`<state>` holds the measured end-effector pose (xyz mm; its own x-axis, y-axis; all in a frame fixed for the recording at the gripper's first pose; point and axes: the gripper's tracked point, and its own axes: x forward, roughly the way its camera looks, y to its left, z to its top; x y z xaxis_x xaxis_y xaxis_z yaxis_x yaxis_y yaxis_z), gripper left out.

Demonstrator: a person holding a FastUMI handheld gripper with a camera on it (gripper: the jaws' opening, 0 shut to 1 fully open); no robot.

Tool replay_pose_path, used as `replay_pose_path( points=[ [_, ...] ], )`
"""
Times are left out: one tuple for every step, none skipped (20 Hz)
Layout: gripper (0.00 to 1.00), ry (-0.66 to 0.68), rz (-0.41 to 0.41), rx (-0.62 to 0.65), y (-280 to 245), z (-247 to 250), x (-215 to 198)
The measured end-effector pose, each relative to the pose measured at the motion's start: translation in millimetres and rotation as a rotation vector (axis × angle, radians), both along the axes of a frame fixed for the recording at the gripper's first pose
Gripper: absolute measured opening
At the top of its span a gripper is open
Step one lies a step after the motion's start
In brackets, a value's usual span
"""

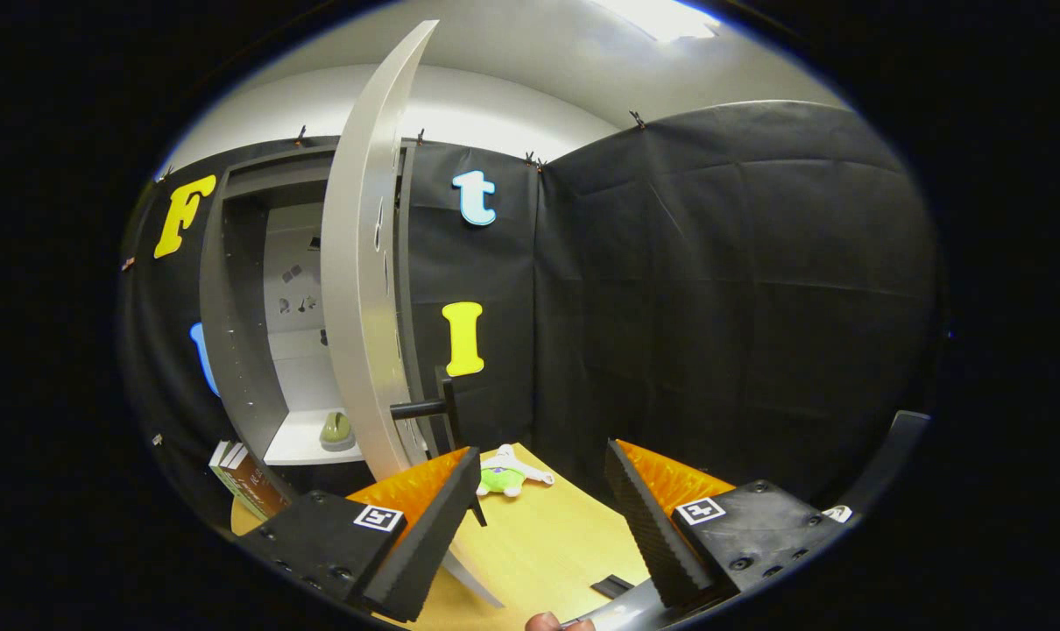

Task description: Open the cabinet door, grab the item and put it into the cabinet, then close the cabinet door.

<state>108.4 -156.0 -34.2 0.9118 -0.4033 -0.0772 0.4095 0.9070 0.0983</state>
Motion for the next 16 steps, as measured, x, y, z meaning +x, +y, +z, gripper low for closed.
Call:
replay_pose_path(
  points=[
    [0.97,0.001,0.01,0.003,6,0,-1],
    [0.97,0.002,0.019,0.008,12,0,-1],
    [0.97,0.003,0.025,0.014,17,0,-1],
    [0.97,0.002,0.032,0.017,22,-1,-2],
    [0.97,0.001,0.04,0.019,28,0,-3],
    [0.97,0.002,0.049,0.021,34,-1,-1],
    [0.97,0.002,0.056,0.025,39,-1,-1],
    [0.97,0.002,0.067,0.028,46,-2,-1],
    [0.97,0.002,0.08,0.031,51,-1,-2],
    [0.97,0.002,0.096,0.037,61,-1,-3],
    [0.97,0.003,0.114,0.043,71,-2,-1],
    [0.97,0.004,0.136,0.052,81,-2,1],
    [0.97,0.005,0.163,0.061,92,-2,3],
    [0.97,0.005,0.192,0.07,105,-3,7],
    [0.97,0.005,0.219,0.08,118,-3,11],
    [0.97,0.011,0.248,0.086,131,-5,15]
  ],
)
